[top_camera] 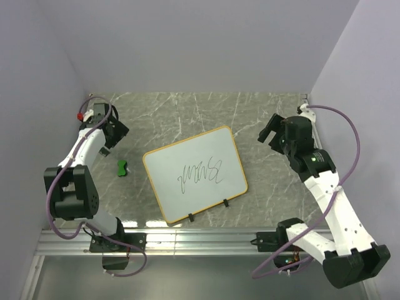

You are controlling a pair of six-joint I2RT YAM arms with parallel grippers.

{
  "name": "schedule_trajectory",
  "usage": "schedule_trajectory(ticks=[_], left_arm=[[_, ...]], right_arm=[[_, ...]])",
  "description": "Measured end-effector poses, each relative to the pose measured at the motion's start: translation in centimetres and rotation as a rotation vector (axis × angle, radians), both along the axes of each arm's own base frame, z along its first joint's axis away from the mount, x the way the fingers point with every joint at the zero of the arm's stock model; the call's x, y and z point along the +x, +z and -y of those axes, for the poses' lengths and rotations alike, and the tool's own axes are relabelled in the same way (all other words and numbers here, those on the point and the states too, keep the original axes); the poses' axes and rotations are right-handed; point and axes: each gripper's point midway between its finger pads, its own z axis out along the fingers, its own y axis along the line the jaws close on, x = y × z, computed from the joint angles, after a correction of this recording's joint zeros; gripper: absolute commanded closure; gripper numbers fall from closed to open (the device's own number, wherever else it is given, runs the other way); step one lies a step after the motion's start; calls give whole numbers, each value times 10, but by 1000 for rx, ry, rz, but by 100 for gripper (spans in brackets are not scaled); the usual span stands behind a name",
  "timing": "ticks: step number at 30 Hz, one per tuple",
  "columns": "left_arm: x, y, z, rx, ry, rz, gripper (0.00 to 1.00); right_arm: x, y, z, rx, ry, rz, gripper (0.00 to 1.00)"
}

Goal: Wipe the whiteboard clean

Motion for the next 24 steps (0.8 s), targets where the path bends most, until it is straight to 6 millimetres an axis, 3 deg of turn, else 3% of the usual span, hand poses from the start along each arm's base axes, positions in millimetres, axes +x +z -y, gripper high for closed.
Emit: schedule_trajectory(ticks=[4,6,12,17,20,24], left_arm=[[-24,-17,4,-10,-16,-41,1],[-31,-25,6,-10,-24,-60,6],[-44,-42,12,5,-70,-111,9],[-63,-68,16,28,-166,-166,11],[-63,-73,19,28,-211,-172,12],[-49,-74,22,34,-266,-126,12]], right_arm=[[-13,13,-17,78,69,29,0],[-18,14,-24,95,97,29,1],[-24,4,-30,96,128,-22,2],[-27,-8,-30,84,135,-55,2],[-29,-19,-32,81,146,-90,2],[-30,-27,-36,74,163,-120,2]])
